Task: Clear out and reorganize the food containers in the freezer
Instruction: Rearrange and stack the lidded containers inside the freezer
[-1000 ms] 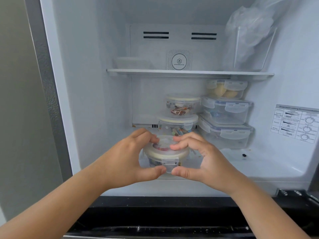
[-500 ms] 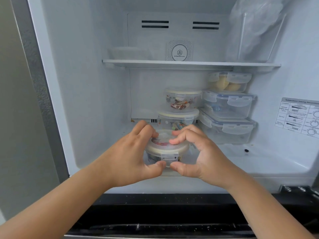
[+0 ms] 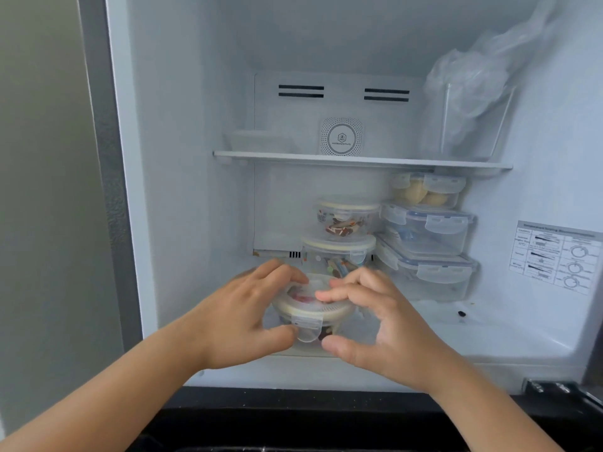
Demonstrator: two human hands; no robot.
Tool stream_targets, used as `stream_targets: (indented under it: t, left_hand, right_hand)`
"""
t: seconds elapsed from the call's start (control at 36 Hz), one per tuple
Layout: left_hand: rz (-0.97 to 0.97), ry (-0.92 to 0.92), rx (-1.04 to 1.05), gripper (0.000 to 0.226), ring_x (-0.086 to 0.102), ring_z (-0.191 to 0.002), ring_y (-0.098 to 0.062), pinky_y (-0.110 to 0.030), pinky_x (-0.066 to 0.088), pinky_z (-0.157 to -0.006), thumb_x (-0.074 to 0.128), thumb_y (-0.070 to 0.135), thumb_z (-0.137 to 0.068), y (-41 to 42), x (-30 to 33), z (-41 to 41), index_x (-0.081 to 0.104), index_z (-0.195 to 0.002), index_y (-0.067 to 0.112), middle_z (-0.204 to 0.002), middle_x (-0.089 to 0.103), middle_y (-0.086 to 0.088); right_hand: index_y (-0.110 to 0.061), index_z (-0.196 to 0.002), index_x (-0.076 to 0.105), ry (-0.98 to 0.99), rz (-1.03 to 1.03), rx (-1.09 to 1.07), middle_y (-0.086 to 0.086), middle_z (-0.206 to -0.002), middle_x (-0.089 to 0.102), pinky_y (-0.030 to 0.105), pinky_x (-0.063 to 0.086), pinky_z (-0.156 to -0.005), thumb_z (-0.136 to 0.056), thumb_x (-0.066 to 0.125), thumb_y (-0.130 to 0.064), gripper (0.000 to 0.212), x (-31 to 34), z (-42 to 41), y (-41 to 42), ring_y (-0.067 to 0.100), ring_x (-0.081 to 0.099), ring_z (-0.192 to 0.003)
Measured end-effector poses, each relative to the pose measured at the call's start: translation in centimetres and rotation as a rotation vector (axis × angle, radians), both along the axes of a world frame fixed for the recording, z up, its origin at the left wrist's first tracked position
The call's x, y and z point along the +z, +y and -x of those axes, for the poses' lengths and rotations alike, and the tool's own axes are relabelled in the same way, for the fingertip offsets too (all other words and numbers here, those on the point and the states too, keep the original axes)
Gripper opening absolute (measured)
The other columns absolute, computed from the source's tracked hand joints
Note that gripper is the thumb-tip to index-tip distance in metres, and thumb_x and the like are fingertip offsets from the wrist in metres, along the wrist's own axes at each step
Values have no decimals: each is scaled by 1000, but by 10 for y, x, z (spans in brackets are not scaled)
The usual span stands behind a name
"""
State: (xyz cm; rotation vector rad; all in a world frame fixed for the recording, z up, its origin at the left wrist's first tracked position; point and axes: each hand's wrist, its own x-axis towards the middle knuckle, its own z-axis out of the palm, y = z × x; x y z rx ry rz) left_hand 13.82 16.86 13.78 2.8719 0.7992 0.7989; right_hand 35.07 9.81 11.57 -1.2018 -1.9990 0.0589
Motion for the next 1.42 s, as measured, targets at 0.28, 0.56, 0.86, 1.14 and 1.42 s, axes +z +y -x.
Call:
stream_targets:
  t: [0.28, 0.56, 0.86, 1.14, 1.42]
  left_hand:
    - [68, -54, -50, 47, 37, -118, 11, 3, 21, -93, 54, 25, -72, 2, 9, 3, 56, -117, 36, -125, 46, 22]
    - [56, -97, -6, 50, 49, -76, 22, 3, 32, -68, 50, -6, -81, 5, 13, 10, 68, -109, 31, -111, 55, 19]
    - [-48, -31, 65, 53, 51, -95, 2, -15, 39, -86, 40, 68, -71, -6, 10, 4, 55, -107, 32, -106, 49, 19]
    - [-88, -55, 79, 52, 42, -96, 1, -3, 29, -82, 45, 65, -69, -6, -1, -1, 44, -105, 28, -106, 40, 16]
    - [-26, -50, 73, 58, 41, -100, 4, -11, 34, -85, 41, 74, -64, -2, -1, 0, 41, -104, 32, -106, 39, 19]
  right_hand:
    - [-54, -126, 40, -212, 43, -86, -28, -139, 34, 14, 19, -105, -68, 46, -27, 64, 6, -2, -5, -8, 19, -131]
    - [-30, -119, 61, -133, 0, -79, -27, -109, 51, 8, 26, -96, -73, 43, -19, 51, 15, -2, -3, -4, 39, -113]
    - [-40, -103, 66, 46, 105, 5, -13, -100, 53, 13, 37, -95, -71, 58, -20, 38, 15, 0, 0, 5, 53, -111]
    - [-40, -103, 60, -94, 1, -82, -29, -120, 50, 15, 32, -93, -69, 60, -30, 36, 13, 5, 1, -7, 41, -119]
    - [-46, -101, 54, -45, 96, -30, -28, -114, 52, 24, 43, -90, -67, 66, -40, 36, 18, 3, 3, -2, 42, -123]
